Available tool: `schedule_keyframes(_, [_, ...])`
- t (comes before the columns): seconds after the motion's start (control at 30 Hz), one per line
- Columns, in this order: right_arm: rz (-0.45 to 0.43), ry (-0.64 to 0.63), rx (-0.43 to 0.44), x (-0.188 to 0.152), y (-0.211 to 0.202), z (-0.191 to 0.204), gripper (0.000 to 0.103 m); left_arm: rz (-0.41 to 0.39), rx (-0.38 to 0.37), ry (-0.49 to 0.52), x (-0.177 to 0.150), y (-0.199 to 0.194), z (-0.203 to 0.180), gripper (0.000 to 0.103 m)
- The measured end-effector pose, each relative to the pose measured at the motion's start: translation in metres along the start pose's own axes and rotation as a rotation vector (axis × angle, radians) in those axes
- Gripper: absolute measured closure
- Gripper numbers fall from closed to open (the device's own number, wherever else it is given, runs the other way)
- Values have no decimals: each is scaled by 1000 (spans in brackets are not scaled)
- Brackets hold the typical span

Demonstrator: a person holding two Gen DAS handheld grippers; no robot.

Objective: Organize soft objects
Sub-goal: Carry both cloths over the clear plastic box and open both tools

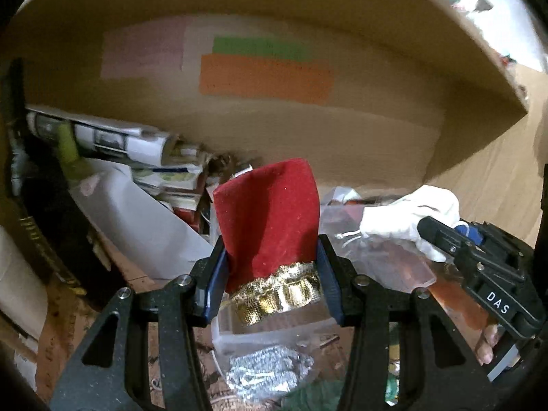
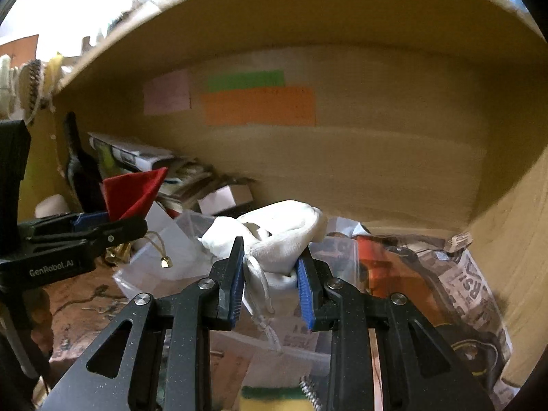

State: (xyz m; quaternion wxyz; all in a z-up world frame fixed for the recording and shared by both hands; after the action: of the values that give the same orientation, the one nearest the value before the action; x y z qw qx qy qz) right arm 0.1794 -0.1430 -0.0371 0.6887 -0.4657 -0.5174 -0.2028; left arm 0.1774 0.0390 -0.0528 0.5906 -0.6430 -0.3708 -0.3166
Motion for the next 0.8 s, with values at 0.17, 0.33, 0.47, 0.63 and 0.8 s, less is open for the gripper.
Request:
schedule_keyframes(0.17, [80, -8, -12, -7, 27, -6, 78, 98, 10, 32, 1, 38, -5, 54])
schedule_keyframes(0.33, [157, -1, -14, -17, 48, -11, 78, 174, 15, 69, -1, 66, -12, 54])
schedule_keyframes(0.47, [209, -4, -12, -24, 59, -12, 78, 203, 12, 96, -3, 77, -16, 54])
schedule_keyframes(0.63, [250, -19, -9, -30, 67, -8, 77, 250, 16, 111, -7, 80, -22, 50])
schedule_keyframes(0.8, [258, -24, -12, -31, 70, -7, 74, 246, 24, 103, -8, 82, -22, 38])
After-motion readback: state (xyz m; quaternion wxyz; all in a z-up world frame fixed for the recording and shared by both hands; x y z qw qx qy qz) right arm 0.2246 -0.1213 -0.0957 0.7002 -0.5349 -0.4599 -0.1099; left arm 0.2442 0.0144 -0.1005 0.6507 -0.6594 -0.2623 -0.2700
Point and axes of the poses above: each gripper's, at about its wrist camera, not at the fingertips, and y roughly the way its jaws point, z to its left, x to its top, the point moved 2 cm from there along y, roughly the way its jaws point, and after that the axes turned 2 degrees about x, right-handed, at the moved point
